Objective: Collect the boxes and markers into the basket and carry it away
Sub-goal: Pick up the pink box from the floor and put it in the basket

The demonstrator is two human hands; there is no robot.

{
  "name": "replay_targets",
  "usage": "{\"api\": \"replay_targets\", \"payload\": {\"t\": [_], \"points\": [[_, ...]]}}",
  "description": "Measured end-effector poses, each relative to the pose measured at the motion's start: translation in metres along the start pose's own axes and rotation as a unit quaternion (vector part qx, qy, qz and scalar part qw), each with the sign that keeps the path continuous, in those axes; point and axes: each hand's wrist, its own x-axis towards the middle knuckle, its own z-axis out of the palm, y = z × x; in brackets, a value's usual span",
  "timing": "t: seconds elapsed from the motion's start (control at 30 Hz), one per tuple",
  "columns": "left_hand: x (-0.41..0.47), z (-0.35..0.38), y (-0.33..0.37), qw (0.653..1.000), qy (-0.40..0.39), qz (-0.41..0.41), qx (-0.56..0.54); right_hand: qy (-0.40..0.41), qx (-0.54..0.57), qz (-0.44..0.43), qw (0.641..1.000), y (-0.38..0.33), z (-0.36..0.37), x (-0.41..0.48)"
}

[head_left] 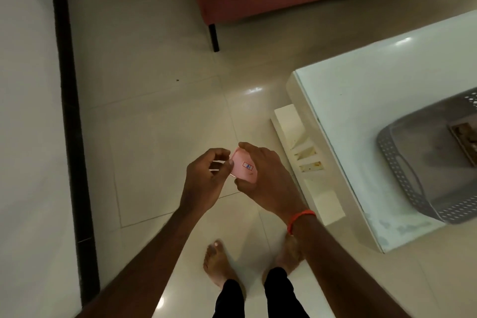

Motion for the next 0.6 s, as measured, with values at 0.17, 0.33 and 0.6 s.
{"api": "replay_targets", "payload": {"t": [0.17, 0.33, 0.6], "points": [[0.017, 0.040, 0.044, 0.993, -0.017, 0.110, 0.048, 0.049, 0.008, 0.017, 0.999, 0.029, -0.048, -0.006], [0.024, 0.093, 0.083, 0.983, -0.031, 0.176, 0.050, 0.093, -0.011, 0.022, 0.995, 0.065, -0.106, -0.017], [0.024, 0.196, 0.147, 0.958, -0.093, 0.268, 0.036, 0.196, -0.034, 0.091, 0.976, 0.139, -0.183, -0.044]]}}
